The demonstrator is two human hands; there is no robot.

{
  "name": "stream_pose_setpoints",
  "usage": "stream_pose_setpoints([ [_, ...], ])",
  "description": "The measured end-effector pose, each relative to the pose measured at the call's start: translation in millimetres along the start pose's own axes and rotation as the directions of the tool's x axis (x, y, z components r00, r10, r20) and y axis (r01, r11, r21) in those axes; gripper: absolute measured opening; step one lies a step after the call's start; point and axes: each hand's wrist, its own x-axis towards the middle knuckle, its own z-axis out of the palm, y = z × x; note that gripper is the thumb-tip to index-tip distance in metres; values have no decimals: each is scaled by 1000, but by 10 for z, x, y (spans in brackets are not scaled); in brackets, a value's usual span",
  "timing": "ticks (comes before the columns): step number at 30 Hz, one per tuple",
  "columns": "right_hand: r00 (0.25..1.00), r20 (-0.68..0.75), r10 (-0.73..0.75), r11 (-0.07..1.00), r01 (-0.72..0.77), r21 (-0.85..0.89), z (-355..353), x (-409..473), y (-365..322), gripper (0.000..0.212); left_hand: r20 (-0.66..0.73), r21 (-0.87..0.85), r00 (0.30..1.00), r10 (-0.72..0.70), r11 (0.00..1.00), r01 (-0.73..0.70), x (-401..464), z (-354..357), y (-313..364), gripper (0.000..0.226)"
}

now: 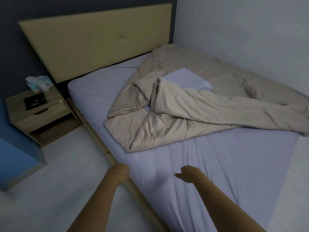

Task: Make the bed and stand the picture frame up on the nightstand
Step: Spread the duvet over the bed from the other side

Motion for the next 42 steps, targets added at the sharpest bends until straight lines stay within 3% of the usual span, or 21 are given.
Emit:
stream_pose_setpoints([
  [4,1000,-26,-8,998,9,55,-525,518,-260,70,31,-35,999,19,999,-18,638,-448,-311,46],
  [8,998,-59,6,990,3,142,-1022,1192,-414,76,44,86,993,108,990,-112,1491,-985,-361,35],
  [12,988,-110,112,956,-77,284,-1535,1888,-461,77,31,213,961,273,938,-274,2611,-1516,-185,35],
  [18,912,-284,298,879,-146,453,-2219,3186,-409,89,-70,349,799,597,765,-541,4289,-2056,530,45],
  [21,834,-429,348,890,-150,431,-2480,3856,-385,102,-184,451,648,739,649,-613,4991,-2161,910,70],
  [23,808,-462,367,886,-151,439,-2559,4237,-395,117,-201,553,607,769,600,-578,5358,-2158,1079,96],
  [25,801,-465,377,880,-152,451,-2561,4581,-360,126,-178,612,616,768,576,-542,5717,-2106,1161,107],
  [27,825,-443,352,863,-103,495,-2517,4838,-306,119,-160,611,633,758,579,-539,5984,-2028,1188,100],
  [32,794,-482,370,828,-46,559,-2402,4881,-313,66,-134,550,666,734,614,-566,6064,-1896,1291,70],
  [35,816,-461,348,855,-75,513,-2285,4552,-296,50,-111,548,703,703,633,-547,5751,-1817,1331,54],
  [38,884,-398,247,920,-85,382,-2127,4139,-211,46,-41,555,734,678,626,-547,5198,-1646,1331,53],
  [42,930,-345,129,959,-29,281,-1767,3454,-55,44,-14,476,816,578,722,-503,4249,-1257,1359,57],
])
